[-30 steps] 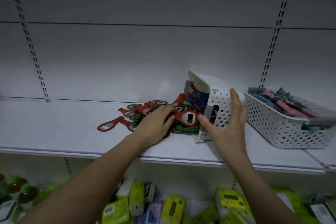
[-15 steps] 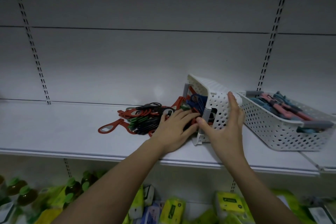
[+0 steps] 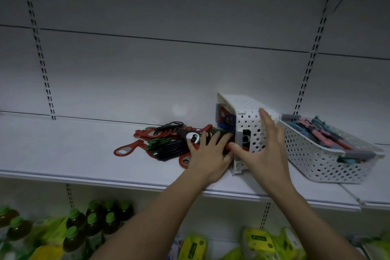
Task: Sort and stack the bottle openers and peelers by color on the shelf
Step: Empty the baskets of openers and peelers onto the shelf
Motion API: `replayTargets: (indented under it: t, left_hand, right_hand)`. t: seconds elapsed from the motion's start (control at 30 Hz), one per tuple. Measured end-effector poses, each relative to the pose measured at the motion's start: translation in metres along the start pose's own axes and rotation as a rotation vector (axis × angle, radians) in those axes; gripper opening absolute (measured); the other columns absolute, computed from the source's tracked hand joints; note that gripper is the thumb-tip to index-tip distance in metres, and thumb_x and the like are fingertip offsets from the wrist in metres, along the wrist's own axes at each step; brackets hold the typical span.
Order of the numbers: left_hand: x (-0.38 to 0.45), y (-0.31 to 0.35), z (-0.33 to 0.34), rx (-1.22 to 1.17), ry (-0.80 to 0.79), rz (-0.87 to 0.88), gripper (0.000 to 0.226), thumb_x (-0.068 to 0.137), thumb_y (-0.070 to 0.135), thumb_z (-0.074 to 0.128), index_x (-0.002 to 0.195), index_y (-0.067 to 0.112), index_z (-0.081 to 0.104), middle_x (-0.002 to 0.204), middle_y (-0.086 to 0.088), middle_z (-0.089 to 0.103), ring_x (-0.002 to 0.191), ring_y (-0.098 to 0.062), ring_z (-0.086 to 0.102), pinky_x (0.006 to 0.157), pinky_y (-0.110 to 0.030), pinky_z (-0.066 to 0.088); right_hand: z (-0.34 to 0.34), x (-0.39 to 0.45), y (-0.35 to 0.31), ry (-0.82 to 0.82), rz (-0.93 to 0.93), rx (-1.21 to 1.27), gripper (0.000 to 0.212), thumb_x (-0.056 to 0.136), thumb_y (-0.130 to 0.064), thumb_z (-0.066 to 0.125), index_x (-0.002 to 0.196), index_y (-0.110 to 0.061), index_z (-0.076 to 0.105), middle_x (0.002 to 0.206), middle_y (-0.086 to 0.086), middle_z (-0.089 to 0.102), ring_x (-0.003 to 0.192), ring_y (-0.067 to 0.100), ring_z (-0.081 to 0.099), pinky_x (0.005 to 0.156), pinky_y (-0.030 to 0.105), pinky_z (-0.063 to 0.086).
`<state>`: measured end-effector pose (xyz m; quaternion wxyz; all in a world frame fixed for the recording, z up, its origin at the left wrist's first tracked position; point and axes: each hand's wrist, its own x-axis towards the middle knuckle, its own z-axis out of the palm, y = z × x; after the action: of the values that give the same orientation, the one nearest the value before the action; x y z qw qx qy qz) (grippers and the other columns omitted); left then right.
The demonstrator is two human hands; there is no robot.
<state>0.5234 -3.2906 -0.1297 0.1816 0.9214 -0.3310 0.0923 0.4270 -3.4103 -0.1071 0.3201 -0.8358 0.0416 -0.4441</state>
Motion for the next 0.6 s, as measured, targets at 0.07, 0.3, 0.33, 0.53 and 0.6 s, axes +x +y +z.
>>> replayTargets:
  t: [0.07, 0.3, 0.33, 0.53, 0.6]
  left_hand:
    - [0.003, -0.003, 0.002, 0.05, -0.016, 0.003, 0.06, 0.1, 0.06, 0.019, 0.155, 0.038, 0.008, 0.166, 0.006, 0.004, 0.152, -0.031, -0.006, 0.111, -0.072, -0.006]
    - [0.006, -0.003, 0.009, 0.049, 0.041, 0.088, 0.065, 0.1, 0.059, 0.023, 0.155, 0.039, -0.006, 0.165, 0.008, -0.007, 0.151, -0.027, -0.016, 0.11, -0.073, -0.01]
    - [0.006, -0.002, 0.011, 0.048, 0.047, 0.133, 0.067, 0.1, 0.058, 0.025, 0.155, 0.04, -0.007, 0.165, 0.009, -0.009, 0.151, -0.025, -0.017, 0.11, -0.073, -0.011]
    - [0.01, 0.004, 0.017, 0.057, -0.022, 0.157, 0.075, 0.086, 0.081, 0.027, 0.151, 0.052, 0.004, 0.165, 0.012, -0.003, 0.152, -0.026, -0.011, 0.107, -0.074, -0.015]
    - [0.01, 0.008, 0.015, 0.054, -0.024, 0.149, 0.074, 0.087, 0.08, 0.027, 0.151, 0.052, 0.007, 0.165, 0.012, -0.002, 0.151, -0.026, -0.012, 0.107, -0.074, -0.014]
  right_hand:
    - [-0.001, 0.001, -0.001, -0.006, -0.028, -0.042, 0.101, 0.069, -0.049, 0.081, 0.146, -0.055, 0.016, 0.146, 0.001, 0.028, 0.13, 0.022, 0.04, 0.097, 0.038, 0.043]
    - [-0.015, 0.009, 0.002, -0.104, -0.245, -0.461, 0.103, 0.066, -0.052, 0.081, 0.15, -0.045, 0.022, 0.144, 0.015, 0.034, 0.128, 0.034, 0.041, 0.094, 0.053, 0.05]
    - [-0.017, 0.01, 0.003, -0.131, -0.292, -0.523, 0.1, 0.067, -0.053, 0.08, 0.15, -0.044, 0.024, 0.145, 0.017, 0.035, 0.129, 0.037, 0.042, 0.094, 0.055, 0.049]
    - [-0.032, 0.025, 0.003, -0.155, -0.469, -0.7, 0.08, 0.073, -0.049, 0.076, 0.145, -0.039, 0.041, 0.148, 0.022, 0.038, 0.13, 0.045, 0.042, 0.099, 0.06, 0.037]
    - [-0.038, 0.03, 0.001, -0.137, -0.45, -0.705, 0.077, 0.076, -0.052, 0.069, 0.146, -0.04, 0.039, 0.149, 0.021, 0.036, 0.132, 0.044, 0.039, 0.101, 0.06, 0.035]
